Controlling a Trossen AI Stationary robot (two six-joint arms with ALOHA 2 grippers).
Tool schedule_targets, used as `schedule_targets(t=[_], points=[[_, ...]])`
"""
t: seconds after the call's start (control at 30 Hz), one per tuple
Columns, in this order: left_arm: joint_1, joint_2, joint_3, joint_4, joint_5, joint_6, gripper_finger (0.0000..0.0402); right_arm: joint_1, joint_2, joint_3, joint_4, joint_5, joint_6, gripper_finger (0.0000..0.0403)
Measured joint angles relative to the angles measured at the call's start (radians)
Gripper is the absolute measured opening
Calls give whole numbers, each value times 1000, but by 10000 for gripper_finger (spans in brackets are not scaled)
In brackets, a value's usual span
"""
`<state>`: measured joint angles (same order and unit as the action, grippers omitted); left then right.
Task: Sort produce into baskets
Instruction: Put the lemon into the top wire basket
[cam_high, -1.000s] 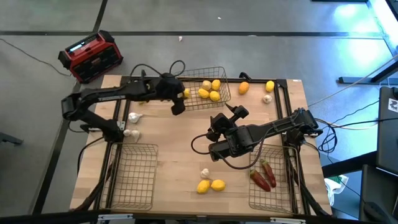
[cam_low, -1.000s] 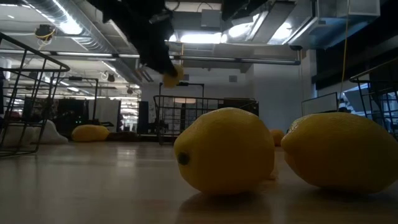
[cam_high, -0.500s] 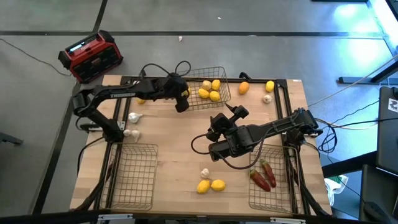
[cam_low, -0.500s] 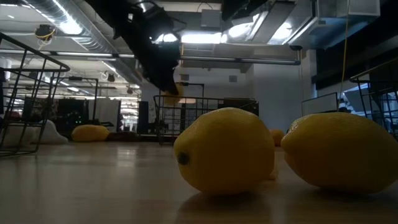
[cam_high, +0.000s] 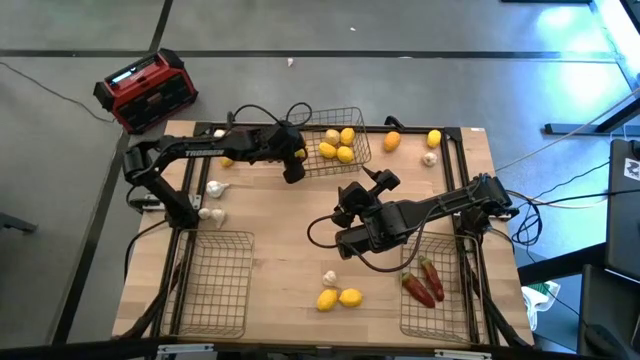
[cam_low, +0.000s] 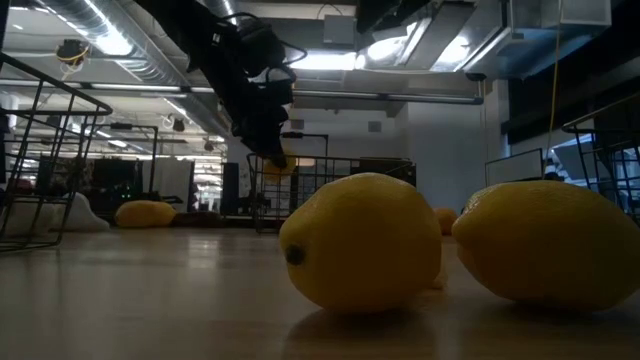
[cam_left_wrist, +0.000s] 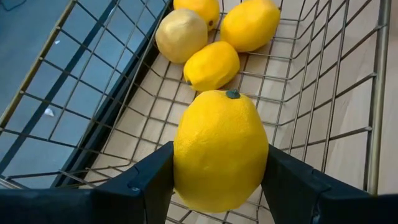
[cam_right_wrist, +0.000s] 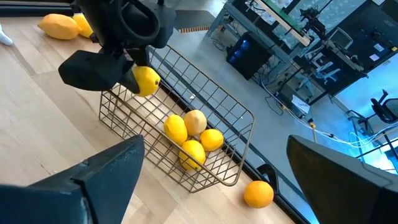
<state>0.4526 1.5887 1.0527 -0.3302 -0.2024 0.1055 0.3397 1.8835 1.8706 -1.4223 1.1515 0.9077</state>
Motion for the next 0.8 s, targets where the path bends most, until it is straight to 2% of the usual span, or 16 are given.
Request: schedule_targets(t=[0.67,0.8], points=[[0,0,0,-35,1,-28,209,0,0,0,3,0,2,390],[0,0,0,-45,1,-29,231,0,0,0,3,0,2,390]])
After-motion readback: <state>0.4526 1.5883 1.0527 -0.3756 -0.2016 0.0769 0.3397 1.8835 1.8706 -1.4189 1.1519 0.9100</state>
